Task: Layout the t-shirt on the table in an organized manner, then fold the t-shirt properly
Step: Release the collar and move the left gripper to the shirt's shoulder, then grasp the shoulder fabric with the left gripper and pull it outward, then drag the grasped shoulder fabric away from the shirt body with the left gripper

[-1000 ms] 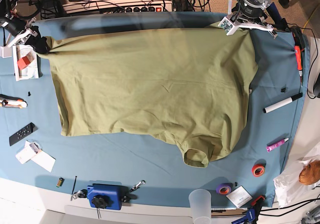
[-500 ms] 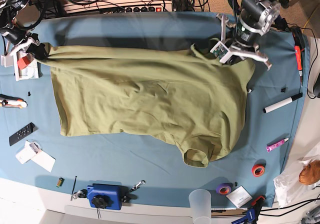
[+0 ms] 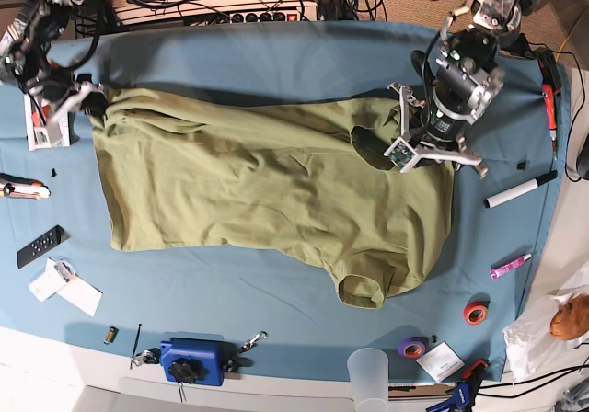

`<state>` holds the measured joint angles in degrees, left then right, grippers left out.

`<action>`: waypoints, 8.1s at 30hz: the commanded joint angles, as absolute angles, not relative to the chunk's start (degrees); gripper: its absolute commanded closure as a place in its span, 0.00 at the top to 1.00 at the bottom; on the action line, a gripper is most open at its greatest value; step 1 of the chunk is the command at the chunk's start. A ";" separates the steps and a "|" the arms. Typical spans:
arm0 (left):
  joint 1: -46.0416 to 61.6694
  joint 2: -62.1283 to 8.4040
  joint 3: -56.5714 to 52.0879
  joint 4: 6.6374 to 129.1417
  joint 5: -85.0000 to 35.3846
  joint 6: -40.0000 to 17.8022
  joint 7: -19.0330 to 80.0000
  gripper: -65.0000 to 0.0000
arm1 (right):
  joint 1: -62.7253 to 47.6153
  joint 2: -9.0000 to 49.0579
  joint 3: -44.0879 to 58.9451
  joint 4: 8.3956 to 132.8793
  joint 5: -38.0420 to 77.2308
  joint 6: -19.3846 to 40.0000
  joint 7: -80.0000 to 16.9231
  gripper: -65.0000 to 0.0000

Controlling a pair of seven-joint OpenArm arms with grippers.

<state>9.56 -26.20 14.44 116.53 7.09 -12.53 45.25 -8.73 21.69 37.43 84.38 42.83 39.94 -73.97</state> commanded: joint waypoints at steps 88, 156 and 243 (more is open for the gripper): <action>16.99 -22.57 8.03 118.76 8.16 1.54 55.18 0.00 | -1.74 19.27 37.17 84.64 25.78 36.40 -66.00 0.00; 40.21 -22.57 -2.76 135.00 -5.30 -15.79 58.74 0.39 | -3.16 23.51 37.17 84.64 32.58 36.62 -73.25 0.00; 35.70 -32.38 19.35 128.05 28.95 5.13 61.91 0.00 | -12.34 23.53 38.59 84.75 56.75 40.00 -80.00 0.00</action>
<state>35.35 -31.94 19.49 126.91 28.01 4.54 62.24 -12.64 22.33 37.98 84.03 56.47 39.94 -79.75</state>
